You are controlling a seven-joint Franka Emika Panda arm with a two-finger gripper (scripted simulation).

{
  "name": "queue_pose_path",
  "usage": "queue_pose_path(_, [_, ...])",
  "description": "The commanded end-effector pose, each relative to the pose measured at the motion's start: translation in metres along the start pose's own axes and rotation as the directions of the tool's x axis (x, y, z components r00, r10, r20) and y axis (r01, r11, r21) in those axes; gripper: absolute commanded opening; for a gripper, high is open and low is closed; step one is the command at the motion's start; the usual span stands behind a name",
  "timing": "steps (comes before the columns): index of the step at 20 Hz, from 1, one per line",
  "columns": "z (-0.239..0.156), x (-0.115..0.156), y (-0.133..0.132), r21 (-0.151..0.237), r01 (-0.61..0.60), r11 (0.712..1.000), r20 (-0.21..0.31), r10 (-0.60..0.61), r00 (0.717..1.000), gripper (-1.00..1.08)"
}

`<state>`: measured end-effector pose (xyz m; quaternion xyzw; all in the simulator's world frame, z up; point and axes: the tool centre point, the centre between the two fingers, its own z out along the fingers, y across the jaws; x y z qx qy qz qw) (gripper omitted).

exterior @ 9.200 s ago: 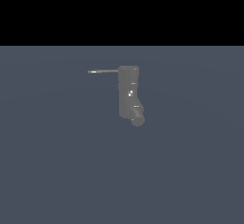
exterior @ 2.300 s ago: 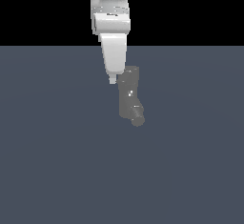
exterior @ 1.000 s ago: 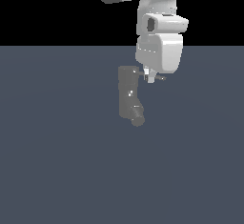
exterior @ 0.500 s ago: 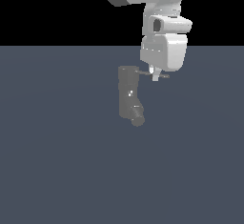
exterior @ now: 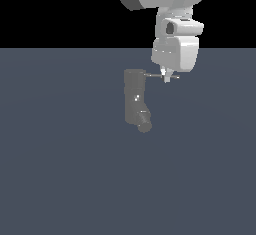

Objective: Turn on the faucet by rotating a designated handle.

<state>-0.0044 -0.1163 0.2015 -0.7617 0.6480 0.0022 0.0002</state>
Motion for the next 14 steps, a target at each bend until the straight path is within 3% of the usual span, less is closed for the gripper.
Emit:
queue_pose_path(1, [0.000,0.014,-0.005,0.003,-0.014,1.000,-0.003,0.014,1.000,-1.00])
queue_pose_path(14, [0.000,0.047,-0.030,0.003,-0.025,1.000,-0.003,0.025,1.000,-1.00])
